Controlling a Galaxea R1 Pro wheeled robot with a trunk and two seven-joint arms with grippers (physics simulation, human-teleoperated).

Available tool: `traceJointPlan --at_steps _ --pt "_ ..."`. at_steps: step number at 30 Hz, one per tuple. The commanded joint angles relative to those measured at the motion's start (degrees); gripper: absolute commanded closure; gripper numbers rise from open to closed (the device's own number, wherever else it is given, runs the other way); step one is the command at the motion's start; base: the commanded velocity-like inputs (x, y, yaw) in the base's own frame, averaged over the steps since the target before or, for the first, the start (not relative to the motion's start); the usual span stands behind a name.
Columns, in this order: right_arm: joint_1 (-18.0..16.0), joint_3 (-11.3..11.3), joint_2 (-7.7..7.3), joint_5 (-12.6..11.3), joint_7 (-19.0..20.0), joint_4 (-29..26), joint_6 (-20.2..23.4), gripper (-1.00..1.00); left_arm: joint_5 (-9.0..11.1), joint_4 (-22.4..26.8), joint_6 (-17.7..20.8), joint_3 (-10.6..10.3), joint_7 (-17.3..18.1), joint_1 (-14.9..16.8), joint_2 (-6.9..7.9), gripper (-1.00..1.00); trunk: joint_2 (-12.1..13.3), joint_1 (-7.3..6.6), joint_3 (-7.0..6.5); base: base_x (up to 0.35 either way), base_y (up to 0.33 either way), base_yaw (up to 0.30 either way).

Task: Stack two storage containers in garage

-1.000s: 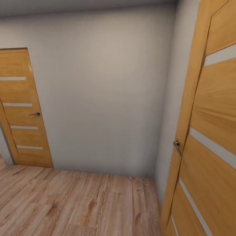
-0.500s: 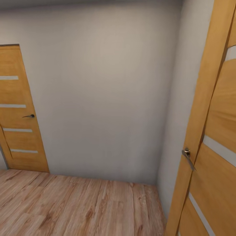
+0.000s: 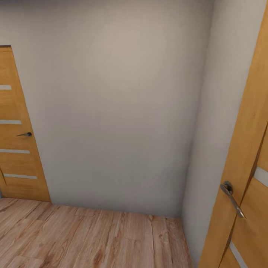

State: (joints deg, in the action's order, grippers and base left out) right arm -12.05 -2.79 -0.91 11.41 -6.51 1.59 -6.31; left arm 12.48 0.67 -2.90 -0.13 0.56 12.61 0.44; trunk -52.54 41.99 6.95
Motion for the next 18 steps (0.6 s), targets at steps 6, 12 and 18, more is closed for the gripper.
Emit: traceJointPlan --at_steps 6,12,18 --pt "-0.08 -0.40 0.26 0.41 -0.20 0.17 -0.22 -1.00 0.35 -0.06 -0.17 -0.04 0.06 0.05 0.00 -1.00 -0.06 0.04 0.08 0.320 0.052 0.000" --pt "-0.08 -0.48 0.33 0.37 -0.22 0.17 -0.19 -1.00 0.35 -0.06 -0.17 -0.04 0.06 0.05 0.00 -1.00 -0.06 0.04 0.08 0.320 0.075 0.004" --pt "-0.08 -0.47 0.16 0.49 -0.33 0.17 -0.35 -1.00 0.35 -0.06 -0.17 -0.04 0.06 0.05 0.00 -1.00 -0.06 0.04 0.08 0.320 0.083 0.183"
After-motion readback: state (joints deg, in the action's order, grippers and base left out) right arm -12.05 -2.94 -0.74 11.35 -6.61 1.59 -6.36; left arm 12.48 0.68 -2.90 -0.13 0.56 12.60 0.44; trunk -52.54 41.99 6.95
